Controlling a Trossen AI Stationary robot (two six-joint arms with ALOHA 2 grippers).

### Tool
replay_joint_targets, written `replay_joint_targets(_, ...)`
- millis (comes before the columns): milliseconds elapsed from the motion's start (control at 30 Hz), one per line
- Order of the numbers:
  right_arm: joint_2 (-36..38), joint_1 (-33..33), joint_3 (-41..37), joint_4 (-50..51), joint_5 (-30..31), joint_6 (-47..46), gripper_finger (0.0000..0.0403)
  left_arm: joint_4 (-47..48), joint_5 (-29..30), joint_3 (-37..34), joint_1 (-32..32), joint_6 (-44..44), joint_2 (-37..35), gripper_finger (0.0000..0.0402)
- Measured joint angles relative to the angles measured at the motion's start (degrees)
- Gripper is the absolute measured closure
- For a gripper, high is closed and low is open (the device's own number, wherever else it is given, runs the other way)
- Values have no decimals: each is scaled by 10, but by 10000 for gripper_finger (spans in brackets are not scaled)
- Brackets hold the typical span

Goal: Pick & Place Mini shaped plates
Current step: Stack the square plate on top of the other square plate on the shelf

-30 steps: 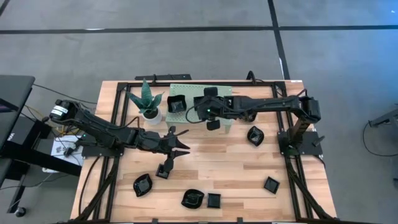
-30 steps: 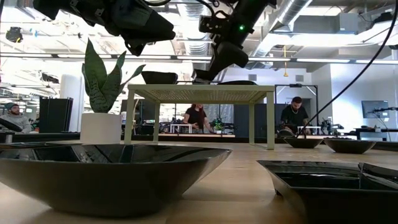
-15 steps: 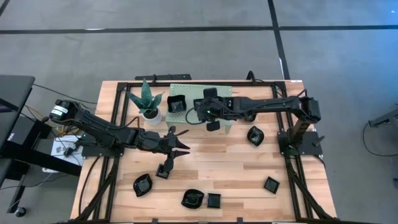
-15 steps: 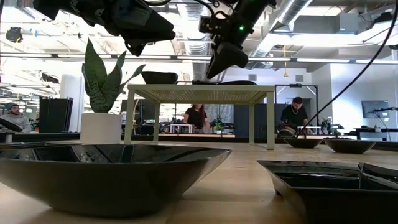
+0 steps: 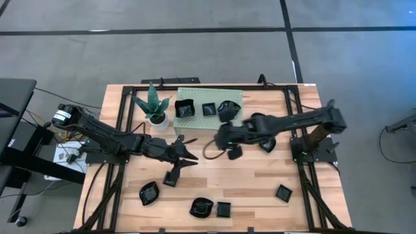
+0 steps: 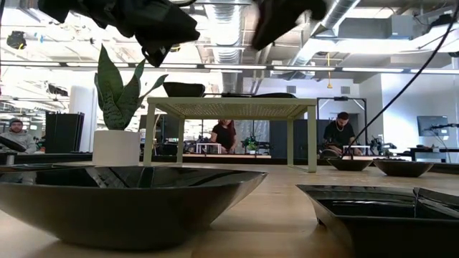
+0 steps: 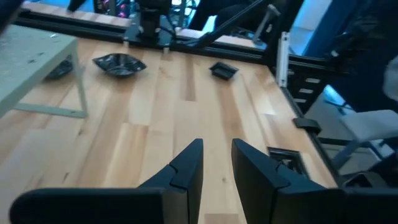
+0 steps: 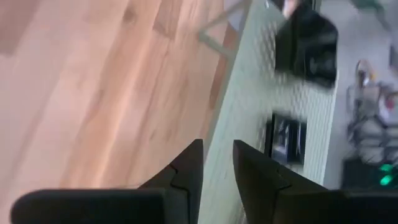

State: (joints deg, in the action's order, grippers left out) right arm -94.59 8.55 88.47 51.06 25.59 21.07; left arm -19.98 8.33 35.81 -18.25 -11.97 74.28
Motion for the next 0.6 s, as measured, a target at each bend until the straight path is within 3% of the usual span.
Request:
replay_joint_targets(133, 76, 12, -60, 31, -7, -91, 321, -14, 0, 0, -14, 7, 0, 316)
replay_joint_targets(233, 158, 18, -164, 0, -17, -147, 321, -20, 5, 0, -27, 35, 0, 316)
replay_joint_targets(433, 333, 24, -449, -300, -42, -127, 321, -20, 45, 18, -37, 42, 0, 308)
replay_joint_targets(500, 377, 14, -512, -407, -61, -94, 321, -20, 47, 37, -37, 51, 6, 303)
replay_joint_targets(600, 422, -3, -562, -476, -78, -67, 321, -5, 48, 71, -43, 73, 23, 299)
